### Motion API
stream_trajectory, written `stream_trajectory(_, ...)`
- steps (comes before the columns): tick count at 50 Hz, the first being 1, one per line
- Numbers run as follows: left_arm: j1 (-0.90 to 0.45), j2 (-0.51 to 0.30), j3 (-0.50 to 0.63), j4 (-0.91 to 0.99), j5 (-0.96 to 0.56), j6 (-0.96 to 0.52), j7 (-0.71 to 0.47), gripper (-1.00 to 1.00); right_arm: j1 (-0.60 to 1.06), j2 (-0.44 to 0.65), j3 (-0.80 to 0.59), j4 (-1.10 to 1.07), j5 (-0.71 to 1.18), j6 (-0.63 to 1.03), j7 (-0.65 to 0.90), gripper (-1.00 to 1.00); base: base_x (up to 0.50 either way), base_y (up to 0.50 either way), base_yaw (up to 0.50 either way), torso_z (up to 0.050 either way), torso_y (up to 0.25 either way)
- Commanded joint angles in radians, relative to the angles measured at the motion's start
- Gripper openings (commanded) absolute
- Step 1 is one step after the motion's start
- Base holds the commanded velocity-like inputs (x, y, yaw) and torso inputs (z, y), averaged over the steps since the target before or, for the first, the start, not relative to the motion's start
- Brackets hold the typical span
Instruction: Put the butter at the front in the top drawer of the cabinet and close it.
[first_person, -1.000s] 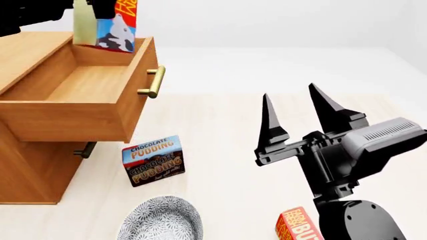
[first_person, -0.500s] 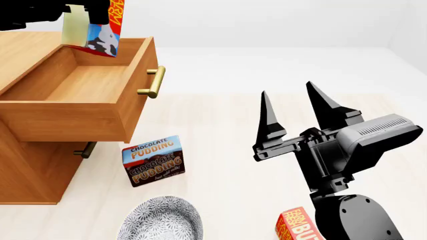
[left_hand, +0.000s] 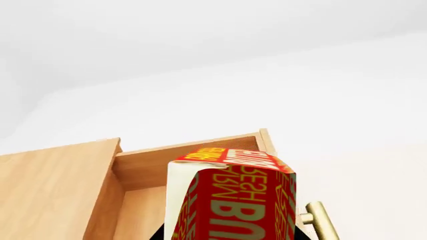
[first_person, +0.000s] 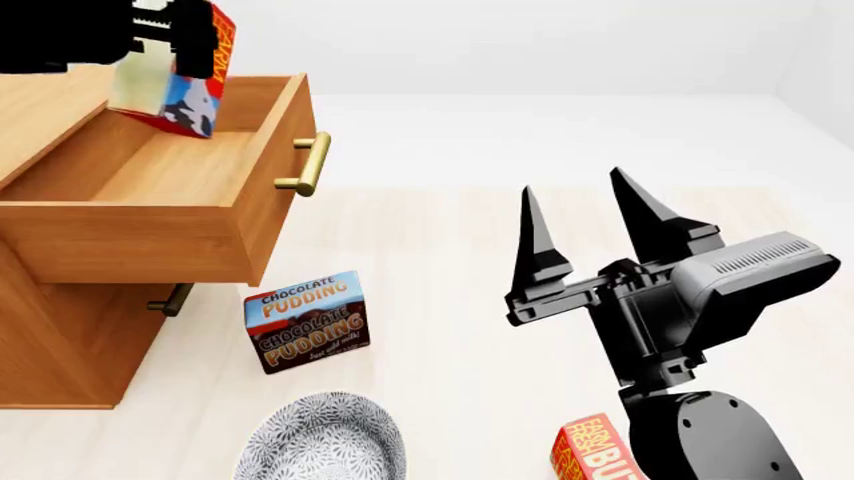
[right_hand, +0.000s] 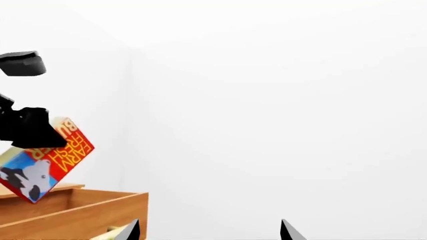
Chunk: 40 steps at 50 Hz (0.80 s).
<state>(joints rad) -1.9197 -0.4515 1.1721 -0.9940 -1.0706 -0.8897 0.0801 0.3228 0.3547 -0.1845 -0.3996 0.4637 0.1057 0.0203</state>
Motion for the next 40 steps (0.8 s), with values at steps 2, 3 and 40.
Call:
stream_trajectory(2,-0.014,0.056,0.015,-0.128,0.077,0.034,0.029,-1.00,-0.004,0.003,-0.002,0.006,0.005,-0.007,-0.003,1.00,0.00,0.00,0.00,0.000,0.000)
stream_trajectory(3,-0.009,0.062,0.017,-0.144,0.082,0.041,0.035,-1.00,-0.005,0.004,-0.002,0.006,0.005,-0.008,-0.003,1.00,0.00,0.00,0.00,0.000,0.010)
stream_trajectory(40,0.101,0.144,-0.212,-0.314,0.396,0.080,0.095,-1.00,0.002,0.004,-0.020,0.024,0.000,-0.017,0.004,1.00,0.00,0.00,0.00,0.001,0.001)
